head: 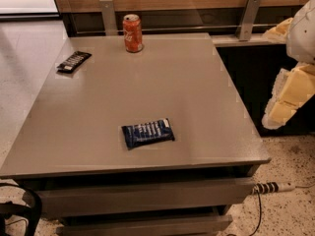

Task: Move rxbar blueberry near rxbar chocolate

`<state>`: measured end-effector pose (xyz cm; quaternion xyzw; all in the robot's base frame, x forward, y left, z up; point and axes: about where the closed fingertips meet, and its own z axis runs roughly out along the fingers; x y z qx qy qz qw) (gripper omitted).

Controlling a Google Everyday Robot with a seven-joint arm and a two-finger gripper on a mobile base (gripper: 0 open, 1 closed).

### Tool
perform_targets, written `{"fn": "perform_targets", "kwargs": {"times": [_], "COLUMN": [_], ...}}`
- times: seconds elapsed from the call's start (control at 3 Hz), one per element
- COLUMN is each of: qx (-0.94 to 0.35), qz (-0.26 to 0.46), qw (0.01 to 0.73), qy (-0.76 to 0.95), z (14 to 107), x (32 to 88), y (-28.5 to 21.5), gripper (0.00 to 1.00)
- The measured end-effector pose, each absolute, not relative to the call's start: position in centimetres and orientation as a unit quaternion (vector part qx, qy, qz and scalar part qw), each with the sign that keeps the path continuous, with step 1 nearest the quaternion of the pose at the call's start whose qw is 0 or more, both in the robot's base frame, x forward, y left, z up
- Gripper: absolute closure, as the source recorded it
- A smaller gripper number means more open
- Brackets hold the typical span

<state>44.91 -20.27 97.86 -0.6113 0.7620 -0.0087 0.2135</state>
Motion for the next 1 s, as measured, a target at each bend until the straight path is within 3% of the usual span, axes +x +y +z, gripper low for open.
{"fn": "perform_targets", "kwargs": {"times": [1.0], "qx": [-0.668], "qz": [0.156], "qw": [0.318], "qy": [0.654], "z": [91.0], "x": [47.4], "y": [-12.3], "gripper": [0.00]}}
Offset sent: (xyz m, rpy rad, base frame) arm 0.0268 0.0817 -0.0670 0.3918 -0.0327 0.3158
